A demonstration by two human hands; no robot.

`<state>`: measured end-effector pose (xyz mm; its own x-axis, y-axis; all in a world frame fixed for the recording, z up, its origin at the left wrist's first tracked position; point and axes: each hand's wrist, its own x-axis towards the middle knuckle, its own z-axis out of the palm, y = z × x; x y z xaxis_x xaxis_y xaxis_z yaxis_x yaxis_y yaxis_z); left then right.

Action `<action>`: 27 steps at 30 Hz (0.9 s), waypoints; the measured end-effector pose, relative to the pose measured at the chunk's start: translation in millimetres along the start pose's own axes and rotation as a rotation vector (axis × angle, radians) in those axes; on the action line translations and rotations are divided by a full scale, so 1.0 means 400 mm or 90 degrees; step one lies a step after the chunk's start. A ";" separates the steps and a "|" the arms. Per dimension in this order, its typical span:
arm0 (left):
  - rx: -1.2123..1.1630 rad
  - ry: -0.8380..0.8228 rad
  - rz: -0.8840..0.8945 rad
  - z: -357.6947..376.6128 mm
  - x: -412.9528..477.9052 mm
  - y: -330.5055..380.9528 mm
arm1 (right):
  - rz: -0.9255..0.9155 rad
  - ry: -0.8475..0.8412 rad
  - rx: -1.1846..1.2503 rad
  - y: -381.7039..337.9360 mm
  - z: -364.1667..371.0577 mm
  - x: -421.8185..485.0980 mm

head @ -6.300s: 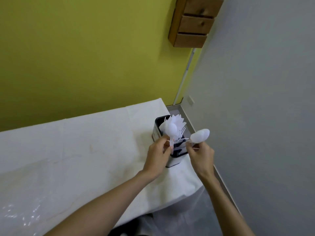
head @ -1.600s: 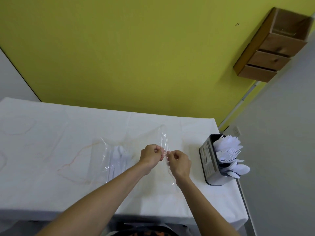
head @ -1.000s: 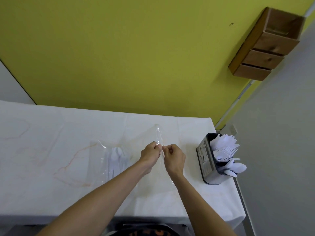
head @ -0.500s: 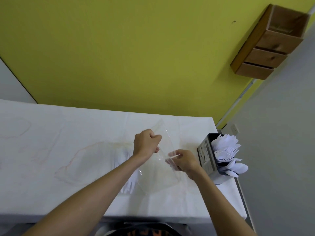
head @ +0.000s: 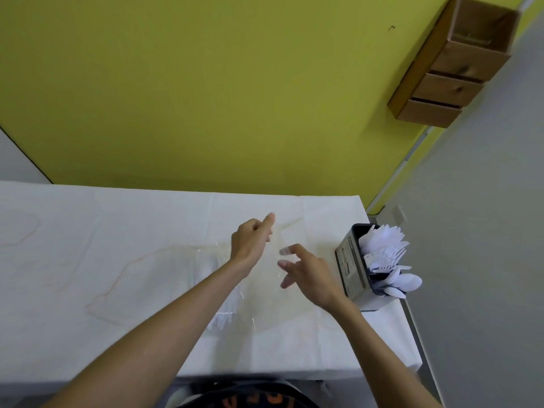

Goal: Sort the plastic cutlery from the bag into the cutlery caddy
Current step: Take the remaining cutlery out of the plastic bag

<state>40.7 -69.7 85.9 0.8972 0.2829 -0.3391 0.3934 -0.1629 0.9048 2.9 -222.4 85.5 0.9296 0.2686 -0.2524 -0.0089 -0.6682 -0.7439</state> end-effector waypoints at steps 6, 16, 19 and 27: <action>0.342 0.297 -0.170 -0.130 0.048 -0.223 | 0.039 -0.065 0.521 0.023 -0.027 0.010; 0.379 0.184 -0.145 -0.240 0.037 -0.325 | 0.384 -0.179 0.928 0.180 -0.004 0.003; 0.295 0.232 -0.050 -0.231 -0.002 -0.247 | 0.453 -0.199 0.951 0.206 0.014 0.000; 0.288 0.247 0.206 -0.197 -0.071 -0.068 | 0.434 -0.184 0.694 0.221 0.097 0.012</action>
<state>-11.2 1.4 91.4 0.8803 0.4578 0.1246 0.2376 -0.6527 0.7194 -7.5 -253.4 -5.4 0.5093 0.3314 -0.7942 -0.8587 0.1339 -0.4947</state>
